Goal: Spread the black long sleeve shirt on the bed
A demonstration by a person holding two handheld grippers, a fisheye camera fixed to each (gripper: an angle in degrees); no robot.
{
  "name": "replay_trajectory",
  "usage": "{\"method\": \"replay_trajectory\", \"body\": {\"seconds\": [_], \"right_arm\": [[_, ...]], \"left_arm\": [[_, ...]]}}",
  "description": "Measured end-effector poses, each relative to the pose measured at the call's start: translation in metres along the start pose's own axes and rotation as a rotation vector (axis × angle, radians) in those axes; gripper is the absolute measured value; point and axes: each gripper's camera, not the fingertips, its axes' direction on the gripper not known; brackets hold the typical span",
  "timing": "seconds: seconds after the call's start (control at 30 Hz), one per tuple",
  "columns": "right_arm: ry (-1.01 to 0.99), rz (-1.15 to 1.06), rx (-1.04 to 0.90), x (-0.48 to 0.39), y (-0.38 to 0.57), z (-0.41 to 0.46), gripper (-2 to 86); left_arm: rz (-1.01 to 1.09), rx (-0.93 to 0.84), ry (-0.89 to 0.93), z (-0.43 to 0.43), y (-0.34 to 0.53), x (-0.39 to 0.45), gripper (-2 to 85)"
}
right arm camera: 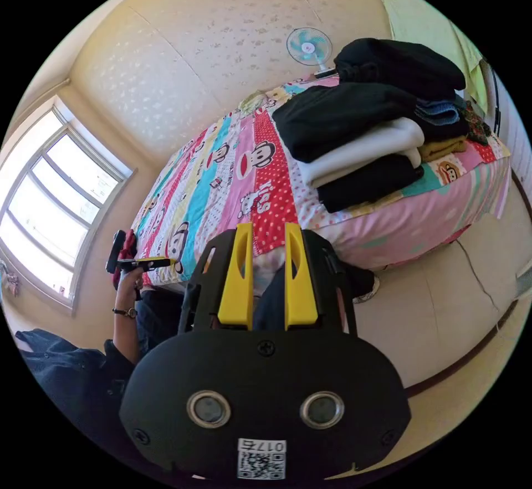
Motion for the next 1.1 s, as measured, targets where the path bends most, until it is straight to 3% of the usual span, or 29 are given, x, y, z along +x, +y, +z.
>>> {"method": "replay_trajectory", "body": {"seconds": [0.07,0.17,0.27,0.43,0.5,0.6,0.7,0.77,0.9,0.93,1.03,1.1], "right_arm": [[0.049,0.014,0.011,0.013,0.004,-0.006,9.1],[0.102,0.063,0.039,0.035,-0.009,-0.014,10.3],[0.04,0.059,0.163,0.045,-0.047,-0.032,11.5],[0.183,0.065,0.271,0.058,-0.145,-0.034,12.4],[0.223,0.074,0.215,0.069,-0.176,-0.007,10.7],[0.166,0.256,0.024,0.085,-0.205,0.053,7.4],[0.252,0.056,0.243,-0.007,-0.196,0.044,5.2],[0.161,-0.104,0.257,-0.072,-0.194,0.056,4.3],[-0.175,-0.34,0.213,-0.202,-0.169,0.114,3.5],[-0.28,-0.422,0.156,-0.239,-0.153,0.14,3.4],[-0.342,-0.603,-0.031,-0.318,-0.085,0.219,3.3],[-0.446,-0.599,-0.169,-0.338,-0.037,0.261,3.2]], "left_arm": [[-0.031,0.08,0.041,-0.018,0.006,-0.003,1.0],[-0.063,0.146,0.072,-0.025,0.007,-0.006,-0.6],[-0.072,-0.037,0.073,0.026,-0.005,0.0,-0.8],[-0.103,0.074,0.024,0.03,0.015,0.01,-0.9],[-0.089,0.059,0.009,0.028,0.015,0.012,-0.9],[-0.067,0.061,-0.005,0.024,0.021,0.015,-0.8],[-0.129,0.234,0.003,0.003,0.043,0.005,-0.7],[-0.173,0.373,0.073,-0.017,0.064,-0.011,-0.8],[-0.187,0.372,0.159,-0.028,0.076,-0.038,-0.4],[-0.199,0.418,0.179,-0.033,0.085,-0.046,0.0],[-0.246,0.514,0.21,-0.039,0.107,-0.071,3.7],[-0.284,0.533,0.228,-0.038,0.117,-0.089,6.0]]}}
